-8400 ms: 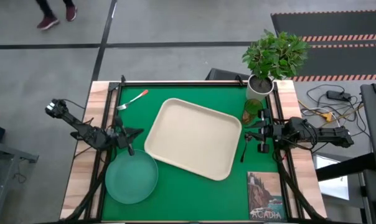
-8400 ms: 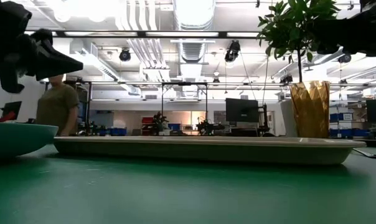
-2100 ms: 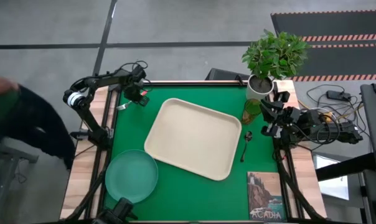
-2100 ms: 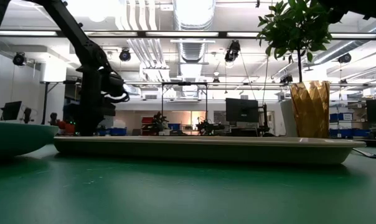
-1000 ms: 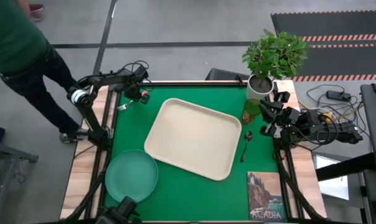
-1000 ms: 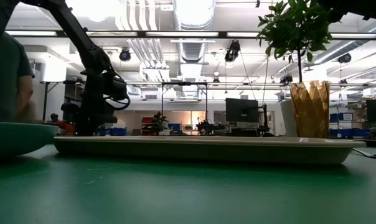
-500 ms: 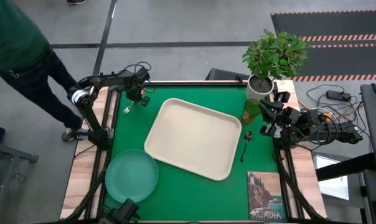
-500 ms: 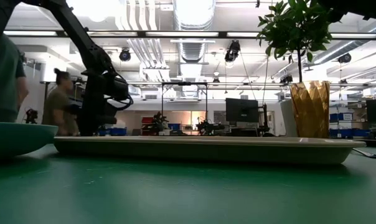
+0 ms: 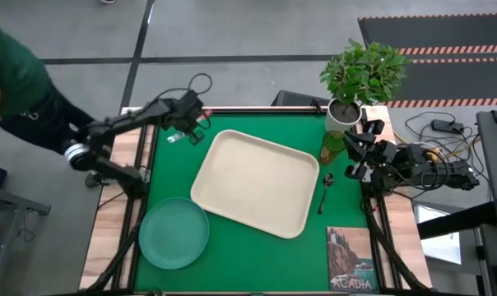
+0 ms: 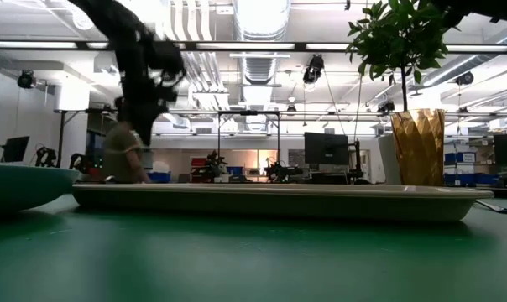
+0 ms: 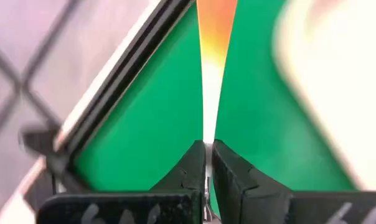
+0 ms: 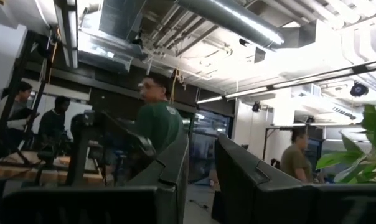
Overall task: Pick and place plate/cup/fork/spoon on tray
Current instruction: Put the orange fork on the left of the white tray
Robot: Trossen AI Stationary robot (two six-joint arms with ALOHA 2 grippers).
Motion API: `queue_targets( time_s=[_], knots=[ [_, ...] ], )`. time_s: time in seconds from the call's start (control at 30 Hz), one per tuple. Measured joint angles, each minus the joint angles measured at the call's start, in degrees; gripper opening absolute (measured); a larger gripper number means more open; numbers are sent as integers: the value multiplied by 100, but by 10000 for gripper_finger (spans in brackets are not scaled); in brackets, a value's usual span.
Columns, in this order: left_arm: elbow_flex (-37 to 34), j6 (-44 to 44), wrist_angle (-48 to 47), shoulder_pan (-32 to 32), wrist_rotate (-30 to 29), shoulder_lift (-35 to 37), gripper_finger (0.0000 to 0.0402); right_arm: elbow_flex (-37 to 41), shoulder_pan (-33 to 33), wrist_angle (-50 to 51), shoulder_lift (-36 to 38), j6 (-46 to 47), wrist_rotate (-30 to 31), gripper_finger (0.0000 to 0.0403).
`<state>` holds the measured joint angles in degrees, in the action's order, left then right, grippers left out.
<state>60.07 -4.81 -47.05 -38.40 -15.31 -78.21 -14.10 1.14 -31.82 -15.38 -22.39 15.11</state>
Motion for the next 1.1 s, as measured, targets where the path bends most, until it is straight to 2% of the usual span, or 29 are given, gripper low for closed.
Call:
queue_targets(
  time_s=[0.13, 0.23, 0.37, 0.5, 0.67, 0.87, 1.1],
  knots=[
    [4, -116, 70, 1180, 136, 483, 1, -66, -1, 92, 0, -1, 0, 68],
    [4, -378, 329, 2128, 348, 520, 0, -80, -1, 113, 0, -9, 0, 68],
    [245, -1158, 647, 3223, 316, 99, 0, -121, -1, 117, -2, -15, -2, 68],
    [868, -2311, 664, 3900, 106, -682, 0, -134, 0, 137, -2, -29, -2, 68],
    [1390, -3782, 432, 4034, 103, -1559, 0, -134, -1, 139, -2, -63, -2, 68],
    [1035, -5199, 525, 3888, 129, -1854, 0, -134, 0, 156, -2, -36, -4, 68],
    [433, -5415, 1001, 3685, 144, -1887, 0, -134, 0, 155, -2, -61, -4, 68]
  ],
)
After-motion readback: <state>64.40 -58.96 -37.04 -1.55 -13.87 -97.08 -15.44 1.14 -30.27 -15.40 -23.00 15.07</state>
